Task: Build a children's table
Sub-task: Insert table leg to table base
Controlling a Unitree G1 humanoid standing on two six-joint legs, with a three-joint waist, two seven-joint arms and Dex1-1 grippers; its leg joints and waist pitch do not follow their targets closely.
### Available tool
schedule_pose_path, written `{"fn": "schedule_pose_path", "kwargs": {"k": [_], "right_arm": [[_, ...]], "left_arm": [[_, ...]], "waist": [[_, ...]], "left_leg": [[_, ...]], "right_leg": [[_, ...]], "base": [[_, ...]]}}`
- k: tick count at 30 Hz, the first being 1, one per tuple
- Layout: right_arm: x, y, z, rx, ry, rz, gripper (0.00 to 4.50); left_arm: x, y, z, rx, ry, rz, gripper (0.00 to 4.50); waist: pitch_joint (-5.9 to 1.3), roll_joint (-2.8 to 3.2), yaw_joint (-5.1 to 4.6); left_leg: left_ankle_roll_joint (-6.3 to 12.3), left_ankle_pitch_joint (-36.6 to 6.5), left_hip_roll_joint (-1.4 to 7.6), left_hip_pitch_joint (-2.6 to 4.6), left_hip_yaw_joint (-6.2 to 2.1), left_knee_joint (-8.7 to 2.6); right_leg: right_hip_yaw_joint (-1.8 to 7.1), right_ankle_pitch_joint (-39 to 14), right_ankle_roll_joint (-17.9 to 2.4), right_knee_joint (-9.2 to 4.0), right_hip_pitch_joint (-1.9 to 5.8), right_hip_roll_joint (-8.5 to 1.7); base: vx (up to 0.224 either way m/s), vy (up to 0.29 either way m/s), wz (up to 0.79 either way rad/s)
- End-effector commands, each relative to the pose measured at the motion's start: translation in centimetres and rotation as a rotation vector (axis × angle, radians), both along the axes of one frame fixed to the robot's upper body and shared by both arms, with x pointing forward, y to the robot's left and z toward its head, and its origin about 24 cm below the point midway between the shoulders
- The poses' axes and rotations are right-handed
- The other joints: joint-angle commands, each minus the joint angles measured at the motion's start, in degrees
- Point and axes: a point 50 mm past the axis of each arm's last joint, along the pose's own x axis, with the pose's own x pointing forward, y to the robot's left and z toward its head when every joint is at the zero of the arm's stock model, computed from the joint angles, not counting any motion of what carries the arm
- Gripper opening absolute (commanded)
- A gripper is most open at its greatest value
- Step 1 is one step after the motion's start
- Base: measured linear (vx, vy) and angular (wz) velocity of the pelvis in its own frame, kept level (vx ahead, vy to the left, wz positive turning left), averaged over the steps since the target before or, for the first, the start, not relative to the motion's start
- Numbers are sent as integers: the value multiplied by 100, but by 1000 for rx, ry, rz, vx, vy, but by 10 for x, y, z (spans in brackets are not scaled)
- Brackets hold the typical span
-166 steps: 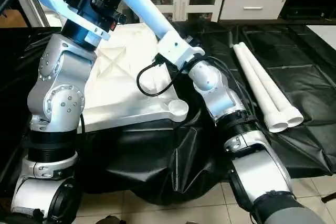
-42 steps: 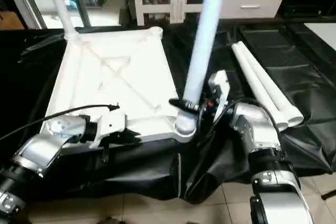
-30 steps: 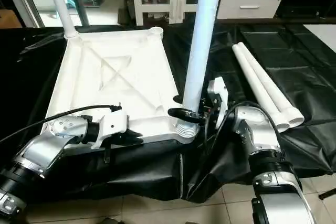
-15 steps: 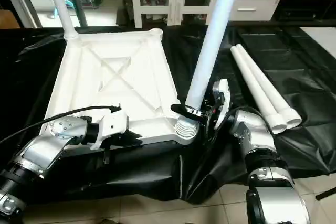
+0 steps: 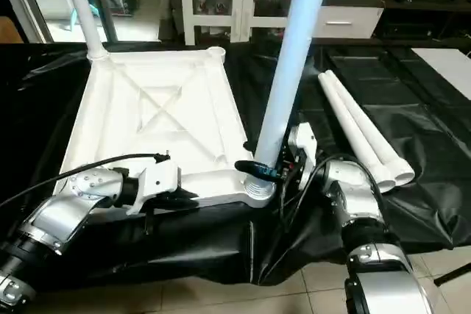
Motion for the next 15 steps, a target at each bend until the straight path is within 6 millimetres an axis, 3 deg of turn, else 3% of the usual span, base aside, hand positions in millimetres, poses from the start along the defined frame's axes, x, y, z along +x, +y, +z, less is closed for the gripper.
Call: {"fn": "schedule_pose_path", "kwargs": {"k": [1,4,7,12,13,15], "right_arm": [[-24,-17,-45,-117,187,-79,188],[-26,-19,-49,-111,205,-111,188],[-24,-19,-51,-101,201,-190,188],[-18,-19,-54,-102,189,-345,188],[-13,-18,-57,-94,203,-469,188],[-13,-17,-57,-96,203,-479,188]], "left_arm": [[-7,1,-13,53,46,-24,0],[-7,2,-12,54,44,-19,0],[-6,3,-12,46,42,16,0],[-3,1,-10,5,44,100,0],[-3,-5,-8,-33,55,166,0],[-3,-6,-8,-38,55,171,0]], "waist": [[-152,76,-85],[-127,81,-122],[-112,103,-166],[-90,85,-259],[-67,74,-320],[-59,63,-350]], "left_leg": [[106,-1307,326,130,-151,-551],[-135,-1977,323,171,-190,-605],[-200,-2155,325,179,-207,-632],[-325,-2427,321,167,-243,-695],[-366,-2599,314,149,-263,-710],[-361,-2730,296,136,-287,-712]], "right_leg": [[189,-626,-1583,-458,14,-407],[200,-1298,-1424,-523,-30,-412],[205,-1353,-1377,-540,-60,-400],[195,-1616,-1243,-585,-78,-402],[200,-1891,-1152,-607,-98,-406],[197,-2164,-1063,-630,-104,-410]], "base": [[0,0,0],[0,0,0],[0,0,0],[0,0,0],[0,0,0],[0,0,0]]}}
